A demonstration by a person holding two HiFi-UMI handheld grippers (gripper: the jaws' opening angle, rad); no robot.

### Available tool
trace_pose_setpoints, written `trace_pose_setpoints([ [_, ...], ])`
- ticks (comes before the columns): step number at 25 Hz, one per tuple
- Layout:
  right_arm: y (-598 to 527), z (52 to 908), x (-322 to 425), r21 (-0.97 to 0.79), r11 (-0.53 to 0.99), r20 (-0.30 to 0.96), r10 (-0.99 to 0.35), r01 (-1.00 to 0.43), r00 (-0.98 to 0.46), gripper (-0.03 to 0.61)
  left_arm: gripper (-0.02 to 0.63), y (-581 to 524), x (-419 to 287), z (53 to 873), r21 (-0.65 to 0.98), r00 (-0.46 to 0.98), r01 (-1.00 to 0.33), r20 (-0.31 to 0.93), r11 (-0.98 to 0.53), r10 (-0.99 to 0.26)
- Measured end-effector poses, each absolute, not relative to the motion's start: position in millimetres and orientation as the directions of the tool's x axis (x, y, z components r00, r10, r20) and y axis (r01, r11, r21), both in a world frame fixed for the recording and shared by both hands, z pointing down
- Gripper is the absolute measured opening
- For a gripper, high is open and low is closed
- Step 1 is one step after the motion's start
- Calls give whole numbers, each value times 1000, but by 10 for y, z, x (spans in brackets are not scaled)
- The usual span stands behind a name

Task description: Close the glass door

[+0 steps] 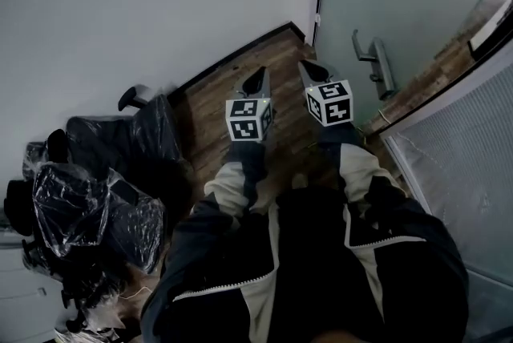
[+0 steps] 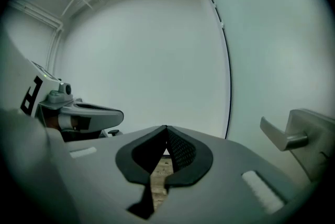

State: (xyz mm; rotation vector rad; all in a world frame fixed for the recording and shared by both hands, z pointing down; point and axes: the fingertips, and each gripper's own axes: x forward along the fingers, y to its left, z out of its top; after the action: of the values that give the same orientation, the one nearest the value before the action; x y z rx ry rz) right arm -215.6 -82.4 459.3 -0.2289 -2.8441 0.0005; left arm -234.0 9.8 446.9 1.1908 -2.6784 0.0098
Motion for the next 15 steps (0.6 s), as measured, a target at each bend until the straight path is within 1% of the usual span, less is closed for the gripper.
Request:
trace_pose_setpoints([
  [5, -1207, 4598, -2425, -31, 994, 286, 112, 108, -952, 6, 3, -424, -2649, 4446, 42, -597, -787, 196, 615, -778],
  [8, -1428, 4619, -2460, -38, 998, 293, 64, 56, -954, 6, 3, -736, -2763, 4522, 56, -537, -826, 222, 561, -814],
  [12, -1672, 4636, -2513, -28, 999, 300, -26, -36, -953, 6, 3, -1188, -2885, 4582, 76, -425, -890, 223, 450, -877],
  [15, -1882, 4628, -2451, -16, 988, 304, -144, -156, -942, 6, 3, -1572, -2886, 4589, 78, -290, -947, 213, 313, -933],
])
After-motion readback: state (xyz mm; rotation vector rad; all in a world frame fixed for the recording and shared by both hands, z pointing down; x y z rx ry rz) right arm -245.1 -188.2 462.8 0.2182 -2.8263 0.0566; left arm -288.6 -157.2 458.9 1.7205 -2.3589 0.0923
